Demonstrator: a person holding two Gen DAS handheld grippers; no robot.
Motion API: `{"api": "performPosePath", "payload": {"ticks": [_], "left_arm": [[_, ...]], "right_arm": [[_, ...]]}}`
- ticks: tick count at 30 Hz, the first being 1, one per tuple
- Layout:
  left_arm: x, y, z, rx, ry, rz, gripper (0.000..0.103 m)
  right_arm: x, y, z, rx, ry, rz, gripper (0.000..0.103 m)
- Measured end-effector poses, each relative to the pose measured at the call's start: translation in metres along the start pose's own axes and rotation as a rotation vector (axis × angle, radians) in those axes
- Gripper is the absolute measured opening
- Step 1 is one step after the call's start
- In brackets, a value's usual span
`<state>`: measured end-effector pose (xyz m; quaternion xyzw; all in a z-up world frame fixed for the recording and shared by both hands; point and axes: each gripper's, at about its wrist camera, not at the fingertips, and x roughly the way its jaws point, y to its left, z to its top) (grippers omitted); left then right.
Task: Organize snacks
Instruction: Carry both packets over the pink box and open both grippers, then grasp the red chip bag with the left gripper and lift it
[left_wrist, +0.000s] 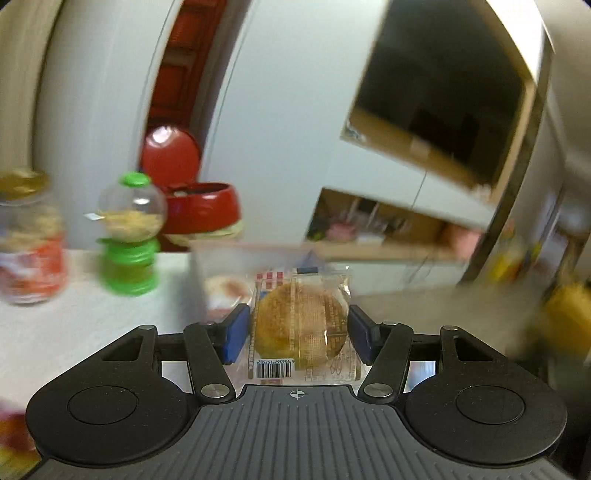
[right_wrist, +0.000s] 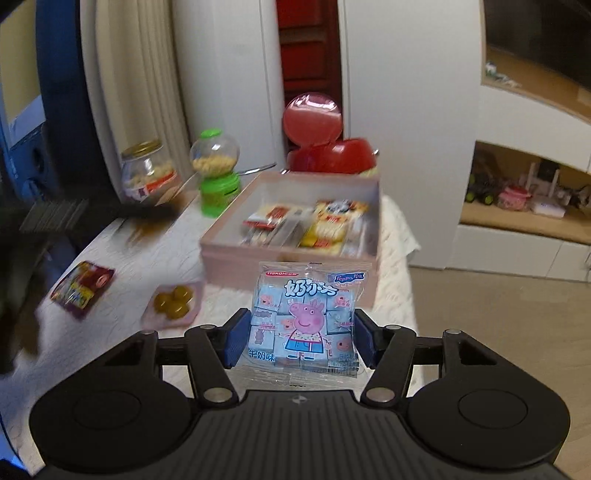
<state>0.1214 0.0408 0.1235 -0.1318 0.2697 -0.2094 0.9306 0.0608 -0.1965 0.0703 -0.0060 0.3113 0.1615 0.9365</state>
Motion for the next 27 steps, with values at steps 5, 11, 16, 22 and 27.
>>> {"api": "performPosePath", "payload": {"ticks": [5,11,16,22,27], "left_arm": [[0.069,0.038,0.013,-0.173,0.061,0.04,0.059],[0.012,0.051,-0.002,-0.062,-0.053,0.038,0.059],[-0.03,0.096,-0.007,-0.105,-0.048,0.206,0.059],[-0.103,0.173,-0.04,-0.271,-0.053,0.429,0.059],[-0.133,0.216,-0.082,-0.406,-0.023,0.515,0.059]], "right_arm": [[0.01,-0.002,0.007,-0.02,0.011,-0.029,0.059],[0.02,-0.012,0.037,-0.007,-0.022,-0.038,0.059],[0.064,-0.014,0.13,0.031,-0.061,0.022,0.08],[0.096,0.003,0.141,0.028,-0.011,0.019,0.084],[0.114,0.066,0.091,-0.08,0.094,0.187,0.084]]}}
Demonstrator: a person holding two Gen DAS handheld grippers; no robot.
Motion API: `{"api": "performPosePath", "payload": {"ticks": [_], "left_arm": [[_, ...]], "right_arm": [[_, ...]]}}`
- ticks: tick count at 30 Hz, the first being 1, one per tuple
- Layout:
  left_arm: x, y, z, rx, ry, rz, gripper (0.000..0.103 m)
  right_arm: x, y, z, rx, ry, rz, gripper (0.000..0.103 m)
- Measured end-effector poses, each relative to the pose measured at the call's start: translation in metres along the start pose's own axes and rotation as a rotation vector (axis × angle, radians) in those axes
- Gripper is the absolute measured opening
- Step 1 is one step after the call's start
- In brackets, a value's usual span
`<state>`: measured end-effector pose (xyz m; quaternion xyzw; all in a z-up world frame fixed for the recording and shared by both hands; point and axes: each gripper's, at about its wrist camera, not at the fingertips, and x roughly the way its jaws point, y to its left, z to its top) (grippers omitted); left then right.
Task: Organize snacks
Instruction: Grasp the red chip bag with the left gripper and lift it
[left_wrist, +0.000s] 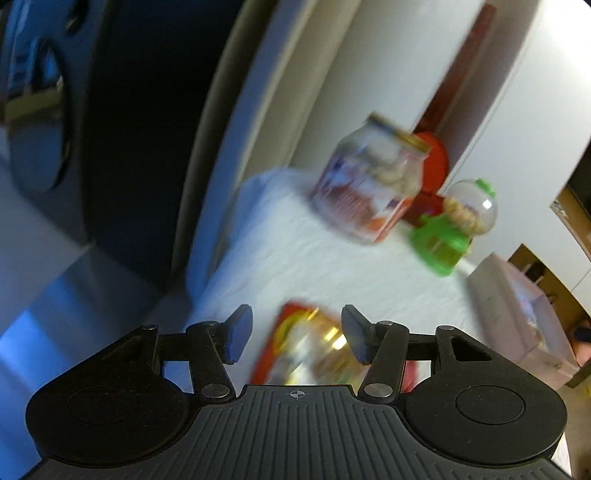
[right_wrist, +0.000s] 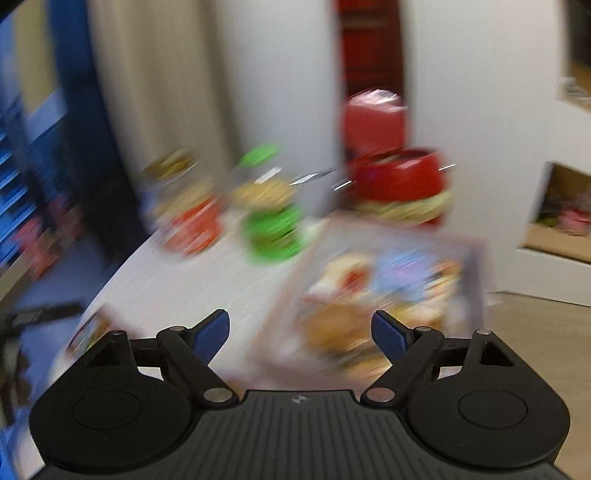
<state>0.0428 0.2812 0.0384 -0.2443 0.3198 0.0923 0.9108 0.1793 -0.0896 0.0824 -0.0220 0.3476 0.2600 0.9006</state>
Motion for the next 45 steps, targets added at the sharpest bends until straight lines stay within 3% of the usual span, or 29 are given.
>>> {"api": "performPosePath", "payload": {"ticks": [6,12,14,19,21,26,33,34,35,38,41,45], "left_arm": [[0.005,-0.003,-0.016,0.072,-0.001,-0.028,0.058],[0.013,-0.048,-0.039,0.279,0.106,-0.197,0.047],[0.013,-0.065,-0.049,0.351,0.131,-0.23,0.047],[0.006,-0.102,-0.071,0.454,0.251,-0.424,0.044],[-0.002,-0.112,-0.076,0.506,0.253,-0.449,0.044],[-0.02,-0.121,-0.069,0.519,0.207,-0.459,0.044],[0.001,-0.107,-0.039,0.304,0.088,-0.368,0.043],[0.007,-0.105,-0.035,0.281,0.076,-0.341,0.043],[0.017,-0.103,-0.032,0.262,0.063,-0.305,0.043],[0.035,-0.092,-0.021,0.205,0.046,-0.242,0.043],[0.054,-0.088,-0.017,0.195,0.075,-0.237,0.043],[0.067,-0.099,-0.029,0.261,0.135,-0.279,0.043]], "right_arm": [[0.046,0.065,-0.025,-0.115,0.104,0.063,0.084],[0.045,0.08,-0.036,-0.118,0.141,0.179,0.084],[0.04,0.085,-0.04,-0.156,0.136,0.17,0.084],[0.033,0.085,-0.054,-0.192,0.137,0.101,0.084],[0.029,0.077,-0.06,-0.175,0.143,0.087,0.084],[0.033,0.052,-0.07,-0.097,0.138,0.034,0.084],[0.066,0.047,-0.07,-0.107,0.108,-0.017,0.087],[0.068,0.051,-0.07,-0.117,0.099,-0.019,0.083],[0.067,0.056,-0.07,-0.132,0.096,-0.01,0.071],[0.054,0.067,-0.074,-0.183,0.106,0.009,0.048],[0.037,0.061,-0.086,-0.201,0.114,0.004,0.047],[0.017,0.032,-0.098,-0.141,0.129,-0.028,0.047]]}}
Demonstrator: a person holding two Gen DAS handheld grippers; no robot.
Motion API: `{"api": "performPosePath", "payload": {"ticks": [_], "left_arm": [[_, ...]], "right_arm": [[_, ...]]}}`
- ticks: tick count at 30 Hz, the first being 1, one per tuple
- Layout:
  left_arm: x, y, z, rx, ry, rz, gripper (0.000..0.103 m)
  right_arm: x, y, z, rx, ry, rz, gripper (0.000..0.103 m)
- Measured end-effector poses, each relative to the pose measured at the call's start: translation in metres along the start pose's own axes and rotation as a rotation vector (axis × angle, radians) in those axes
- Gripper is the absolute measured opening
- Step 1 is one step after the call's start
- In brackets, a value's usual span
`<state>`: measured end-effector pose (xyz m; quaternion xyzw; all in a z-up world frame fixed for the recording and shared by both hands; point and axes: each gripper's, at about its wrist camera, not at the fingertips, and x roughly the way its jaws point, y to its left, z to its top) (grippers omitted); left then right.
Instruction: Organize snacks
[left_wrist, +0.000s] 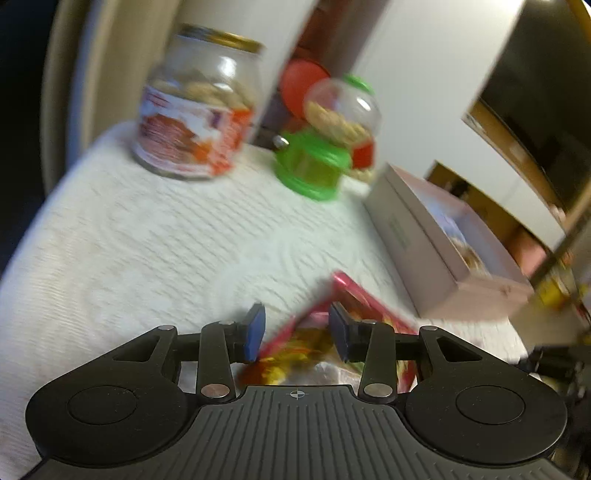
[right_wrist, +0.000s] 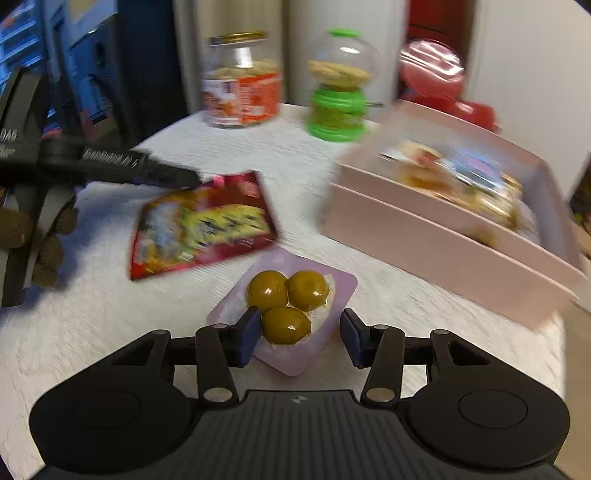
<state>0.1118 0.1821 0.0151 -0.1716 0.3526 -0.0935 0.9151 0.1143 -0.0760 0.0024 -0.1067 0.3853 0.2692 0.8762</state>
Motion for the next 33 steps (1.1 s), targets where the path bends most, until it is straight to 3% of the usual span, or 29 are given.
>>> {"api": "performPosePath", "payload": {"ticks": [6,9,10,12,17,20,24,29,33], "left_arm": [[-0.011,-0.04,-0.02,0.138,0.065,-0.103,0.043],[-0.016,-0.055,-0.032,0.175,0.099,-0.13,0.043],[-0.017,-0.056,-0.034,0.171,0.097,-0.131,0.043],[-0.024,-0.056,-0.034,0.141,0.073,-0.105,0.043],[-0.055,-0.037,-0.024,0.048,-0.087,0.111,0.043],[-0.07,-0.026,-0.02,0.016,-0.135,0.184,0.043],[-0.071,-0.024,-0.021,0.041,-0.122,0.206,0.043],[-0.066,-0.027,-0.025,0.057,-0.104,0.187,0.043],[-0.062,-0.029,-0.026,0.066,-0.093,0.164,0.043]], "right_arm": [[-0.019,-0.033,-0.016,0.05,-0.015,-0.162,0.048],[-0.028,-0.039,-0.018,0.087,-0.039,-0.156,0.065],[-0.032,-0.039,-0.018,0.102,-0.052,-0.146,0.076],[-0.036,-0.034,-0.016,0.12,-0.088,-0.12,0.08],[-0.025,0.001,0.005,0.089,-0.117,-0.02,0.085],[-0.002,0.02,0.025,0.074,-0.109,0.011,0.085],[0.038,0.035,0.049,0.079,-0.036,0.008,0.085],[0.067,0.044,0.053,0.061,-0.002,-0.005,0.1],[0.056,0.048,0.045,0.033,0.003,0.011,0.094]]}}
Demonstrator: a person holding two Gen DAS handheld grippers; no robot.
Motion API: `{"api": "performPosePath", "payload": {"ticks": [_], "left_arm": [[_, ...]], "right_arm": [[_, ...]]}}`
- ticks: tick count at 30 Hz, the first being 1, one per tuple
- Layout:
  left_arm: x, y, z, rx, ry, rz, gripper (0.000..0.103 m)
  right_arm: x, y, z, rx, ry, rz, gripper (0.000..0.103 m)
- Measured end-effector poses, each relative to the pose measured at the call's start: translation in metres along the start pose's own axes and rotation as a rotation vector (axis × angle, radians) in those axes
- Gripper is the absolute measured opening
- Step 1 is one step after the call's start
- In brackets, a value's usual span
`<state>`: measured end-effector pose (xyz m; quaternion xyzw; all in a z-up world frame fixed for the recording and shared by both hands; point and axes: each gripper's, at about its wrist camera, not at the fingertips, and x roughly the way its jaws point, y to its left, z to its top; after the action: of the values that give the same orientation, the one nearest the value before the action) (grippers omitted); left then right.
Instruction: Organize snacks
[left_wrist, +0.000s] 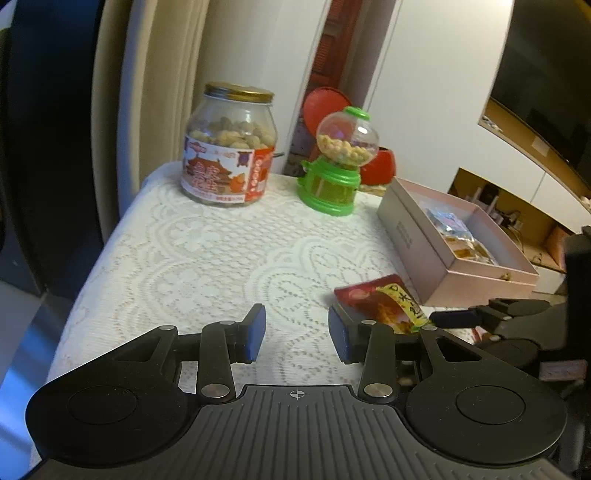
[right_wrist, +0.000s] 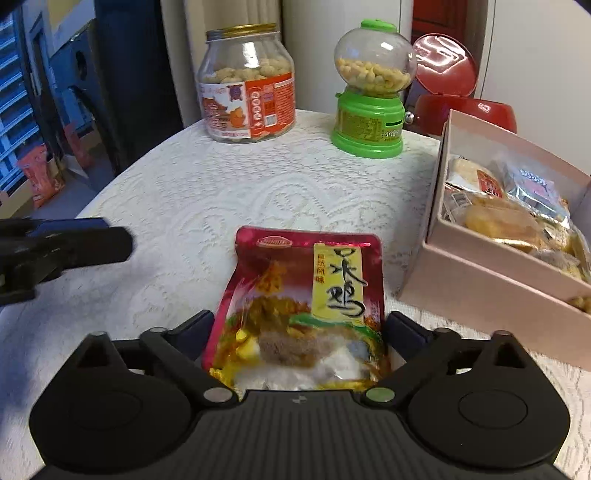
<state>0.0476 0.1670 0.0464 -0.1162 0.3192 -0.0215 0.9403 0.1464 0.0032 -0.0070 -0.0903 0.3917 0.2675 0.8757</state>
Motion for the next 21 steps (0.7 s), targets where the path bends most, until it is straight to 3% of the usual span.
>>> {"api": "performPosePath", "payload": {"ticks": [3,8,11,18,21], "left_arm": [[0.002,-0.004,-0.001,0.004,0.008,-0.016,0.043],[0.002,-0.023,-0.002,0.035,0.007,-0.062,0.043],[0.006,-0.045,0.0,0.075,0.013,-0.117,0.043],[0.029,-0.124,-0.002,0.24,0.075,-0.291,0.043],[0.045,-0.154,-0.002,0.284,0.1,-0.306,0.043]], "right_arm": [[-0.017,0.0,-0.013,-0.032,0.003,0.015,0.089],[-0.047,-0.017,-0.037,-0.035,0.017,0.117,0.092],[-0.071,-0.037,-0.05,0.024,-0.029,0.144,0.094],[-0.117,-0.094,-0.091,0.194,-0.132,-0.02,0.094],[-0.121,-0.115,-0.111,0.275,-0.098,0.007,0.094]]}}
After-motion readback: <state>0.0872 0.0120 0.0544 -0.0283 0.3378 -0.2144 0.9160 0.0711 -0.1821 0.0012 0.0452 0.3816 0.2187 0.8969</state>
